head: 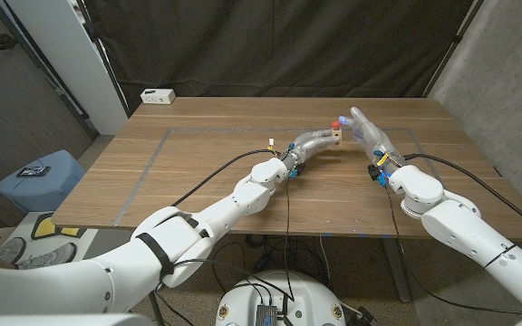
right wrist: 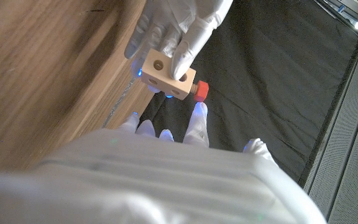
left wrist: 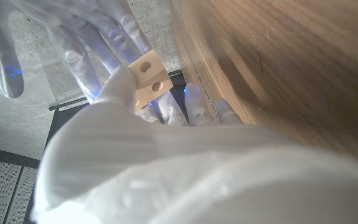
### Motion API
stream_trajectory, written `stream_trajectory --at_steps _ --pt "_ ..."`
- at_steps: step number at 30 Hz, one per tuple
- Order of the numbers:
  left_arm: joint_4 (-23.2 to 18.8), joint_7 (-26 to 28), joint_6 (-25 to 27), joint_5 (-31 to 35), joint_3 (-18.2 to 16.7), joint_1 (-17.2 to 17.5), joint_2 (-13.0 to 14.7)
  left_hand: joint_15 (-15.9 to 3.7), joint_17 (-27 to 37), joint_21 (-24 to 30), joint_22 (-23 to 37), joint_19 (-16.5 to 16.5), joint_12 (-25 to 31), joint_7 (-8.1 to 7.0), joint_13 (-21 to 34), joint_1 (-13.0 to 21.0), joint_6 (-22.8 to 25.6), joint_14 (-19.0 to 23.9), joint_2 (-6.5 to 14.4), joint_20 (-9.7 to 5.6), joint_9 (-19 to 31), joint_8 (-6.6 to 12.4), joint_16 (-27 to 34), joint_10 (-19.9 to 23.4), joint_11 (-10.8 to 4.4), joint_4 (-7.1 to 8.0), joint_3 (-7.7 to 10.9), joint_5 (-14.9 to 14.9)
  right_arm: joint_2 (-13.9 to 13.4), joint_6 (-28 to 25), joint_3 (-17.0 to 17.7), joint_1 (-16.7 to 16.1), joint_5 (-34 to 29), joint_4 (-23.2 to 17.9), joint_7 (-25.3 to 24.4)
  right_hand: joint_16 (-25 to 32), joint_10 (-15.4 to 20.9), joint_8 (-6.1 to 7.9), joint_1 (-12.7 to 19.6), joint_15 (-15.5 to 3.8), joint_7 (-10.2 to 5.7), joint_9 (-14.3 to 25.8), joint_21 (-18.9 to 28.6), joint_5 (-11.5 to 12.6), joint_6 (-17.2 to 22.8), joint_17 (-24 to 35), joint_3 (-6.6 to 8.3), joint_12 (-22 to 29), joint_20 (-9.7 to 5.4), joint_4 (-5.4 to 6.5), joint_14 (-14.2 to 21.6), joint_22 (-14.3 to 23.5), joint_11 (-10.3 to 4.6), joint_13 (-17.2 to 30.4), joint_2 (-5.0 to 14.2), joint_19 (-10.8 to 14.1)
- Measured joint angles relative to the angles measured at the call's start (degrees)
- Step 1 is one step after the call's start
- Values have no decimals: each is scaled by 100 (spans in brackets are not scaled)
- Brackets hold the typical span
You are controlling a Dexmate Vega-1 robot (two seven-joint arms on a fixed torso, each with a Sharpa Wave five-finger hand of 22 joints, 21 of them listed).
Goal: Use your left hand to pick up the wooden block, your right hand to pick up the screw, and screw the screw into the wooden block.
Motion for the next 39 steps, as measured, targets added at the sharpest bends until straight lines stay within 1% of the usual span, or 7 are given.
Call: stream_trajectory --at_steps 4,5,7,25,26,33,39 --pt "0 9 3 4 6 2 -6 0 0 0 0 0 0 0 -4 0 0 0 0 0 1 8 0 10 -10 0 0 0 -12 13 -15 19 11 19 31 0 0 8 0 0 -1 0 0 0 1 0 -24 0 0 24 0 0 0 0 0 0" --pt "0 13 6 7 7 4 -9 0 0 0 0 0 -1 0 -15 -5 0 0 -5 0 1 8 0 18 -18 0 0 0 -17 17 -20 26 13 25 38 0 0 25 -30 0 -3 0 0 0 3 0 -24 0 0 24 0 0 0 0 30 0" --pt "0 19 8 9 10 6 -12 24 0 0 0 0 -1 0 -15 -117 0 24 -19 0 2 7 0 26 -26 0 0 0 -22 25 -24 31 16 30 52 0 0 25 -30 0 -22 0 0 0 22 -1 -24 0 0 24 0 0 0 0 30 0" --pt "-3 45 15 33 29 9 -44 33 1 0 0 0 -8 0 -48 -119 0 33 -17 0 -3 31 0 52 -7 0 0 -7 -72 79 -30 10 58 32 98 0 0 46 -53 0 -22 0 0 18 23 -1 -24 0 -1 24 0 -1 0 0 7 1" --pt "-3 45 15 33 30 9 -44 32 1 0 0 0 -8 0 -48 -119 0 33 -17 0 -3 31 0 52 -7 0 0 -7 -72 86 -30 10 58 32 98 0 0 46 -53 0 -43 0 0 26 44 -1 -8 0 -1 40 0 -1 0 0 7 1" --pt "-4 53 15 41 36 9 -44 1 2 0 0 0 -13 0 -49 -155 0 64 -54 -1 -2 30 0 52 -7 -35 58 -8 -77 136 -23 -11 58 28 98 0 0 46 -52 0 -42 0 0 27 43 -1 -1 0 -1 47 0 -1 0 0 7 1" --pt "-28 60 15 47 40 9 -41 1 2 0 0 -1 -23 0 -53 -154 0 64 -54 -1 0 27 0 53 -9 -24 70 -8 -65 166 -14 -15 51 28 84 0 0 46 -52 0 -42 0 0 27 43 -2 -1 0 -1 47 0 -2 -1 0 7 1"
